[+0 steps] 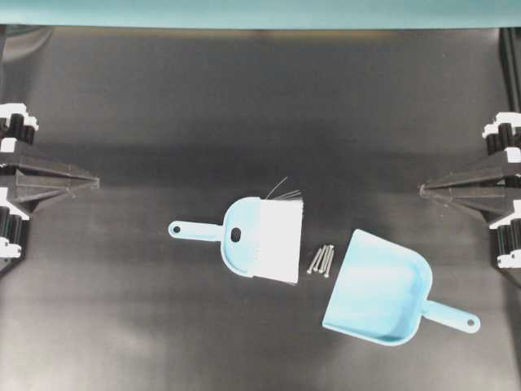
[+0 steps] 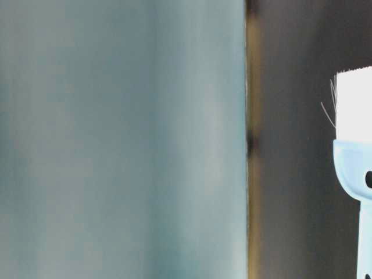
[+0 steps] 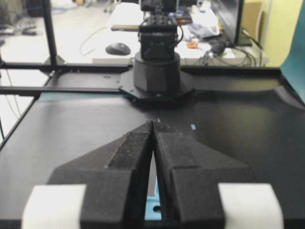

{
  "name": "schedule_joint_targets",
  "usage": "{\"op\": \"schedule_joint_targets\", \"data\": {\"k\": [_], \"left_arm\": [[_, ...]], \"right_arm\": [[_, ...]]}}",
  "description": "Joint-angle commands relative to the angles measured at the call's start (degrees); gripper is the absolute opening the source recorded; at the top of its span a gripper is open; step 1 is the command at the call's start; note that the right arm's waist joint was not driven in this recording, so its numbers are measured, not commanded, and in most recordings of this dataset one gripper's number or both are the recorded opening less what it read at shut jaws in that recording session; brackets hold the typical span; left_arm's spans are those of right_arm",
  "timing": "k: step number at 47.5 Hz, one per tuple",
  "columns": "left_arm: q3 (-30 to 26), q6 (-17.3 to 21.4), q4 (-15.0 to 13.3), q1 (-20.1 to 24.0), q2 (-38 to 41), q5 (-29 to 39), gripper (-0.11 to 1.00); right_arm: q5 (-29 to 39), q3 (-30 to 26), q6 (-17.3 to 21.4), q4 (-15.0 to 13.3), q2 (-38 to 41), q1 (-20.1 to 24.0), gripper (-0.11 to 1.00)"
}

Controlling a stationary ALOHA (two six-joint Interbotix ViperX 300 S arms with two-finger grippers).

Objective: Hold the dustpan with a person, while the left arm uses a hand brush to gather the screws into the dustpan.
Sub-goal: 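Move the left gripper toward the light-blue hand brush handle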

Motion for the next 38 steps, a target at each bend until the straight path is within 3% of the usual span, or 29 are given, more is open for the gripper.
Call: {"op": "schedule_joint_targets", "data": {"k": [1,15,25,32,35,38], "left_arm": [[-0.26,-0.7,2.46,-0.26,3.16,0.53,0.05],[-2.02,0.62,2.55,0.62,17.84,-1.93,0.0],[-3.6,2.9,2.55,2.2,28.92,-9.32,0.0],[-4.48,5.45,2.55,2.72,33.84,-10.81,0.01],[-4.75,5.71,2.55,3.34,35.51,-11.6,0.07],[-5.01,5.54,2.46,3.96,36.91,-12.48,0.21]], "right_arm": [[-0.26,-0.09,-0.53,0.0,0.35,0.0,0.04],[15.91,1.49,-0.7,0.0,-2.55,0.0,0.0],[22.24,2.02,-1.05,-0.18,-5.27,0.0,0.0],[25.84,2.37,-0.97,-0.18,-7.29,0.0,0.0],[27.07,2.55,-0.88,-0.18,-8.35,0.0,0.0],[27.69,2.64,-0.88,-0.18,-9.4,0.0,0.0]]}}
